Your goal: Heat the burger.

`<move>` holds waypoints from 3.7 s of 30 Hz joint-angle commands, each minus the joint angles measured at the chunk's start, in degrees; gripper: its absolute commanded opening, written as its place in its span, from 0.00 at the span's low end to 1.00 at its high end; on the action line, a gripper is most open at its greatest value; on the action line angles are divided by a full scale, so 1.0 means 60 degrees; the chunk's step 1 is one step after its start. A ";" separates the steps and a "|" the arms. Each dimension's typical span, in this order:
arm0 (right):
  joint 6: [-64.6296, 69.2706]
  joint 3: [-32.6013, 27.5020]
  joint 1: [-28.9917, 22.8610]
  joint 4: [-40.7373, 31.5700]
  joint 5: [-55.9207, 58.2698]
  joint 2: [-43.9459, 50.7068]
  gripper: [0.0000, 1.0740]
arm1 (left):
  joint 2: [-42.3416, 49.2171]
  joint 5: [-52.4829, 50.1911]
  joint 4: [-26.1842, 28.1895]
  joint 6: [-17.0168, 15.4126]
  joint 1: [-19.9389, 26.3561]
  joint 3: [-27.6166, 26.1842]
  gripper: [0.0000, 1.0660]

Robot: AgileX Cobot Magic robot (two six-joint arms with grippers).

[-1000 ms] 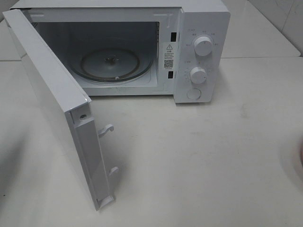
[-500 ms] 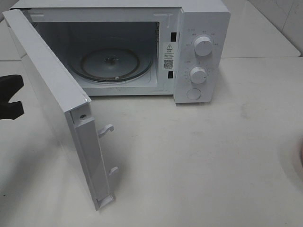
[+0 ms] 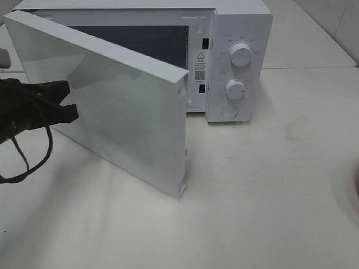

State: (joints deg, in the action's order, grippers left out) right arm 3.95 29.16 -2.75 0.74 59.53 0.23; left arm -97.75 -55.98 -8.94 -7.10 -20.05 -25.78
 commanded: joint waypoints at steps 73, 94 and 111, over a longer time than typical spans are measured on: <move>-0.0134 -0.0019 0.0086 -0.0010 -0.0019 0.0258 0.71 | 0.0344 1.5002 0.6484 0.6255 -0.2120 -0.5099 0.23; -0.0134 -0.0019 0.0086 -0.0010 -0.0019 0.0258 0.71 | 0.4183 1.9567 0.3705 0.3189 0.2989 -0.5099 0.93; -0.0134 -0.0019 0.0086 -0.0010 -0.0019 0.0258 0.71 | 0.7515 1.9633 0.1490 0.0898 0.3667 -0.2941 0.92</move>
State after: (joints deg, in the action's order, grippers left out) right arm 3.90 29.16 -2.75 0.74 59.53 0.23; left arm -53.40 62.80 -0.63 -1.26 1.78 -43.83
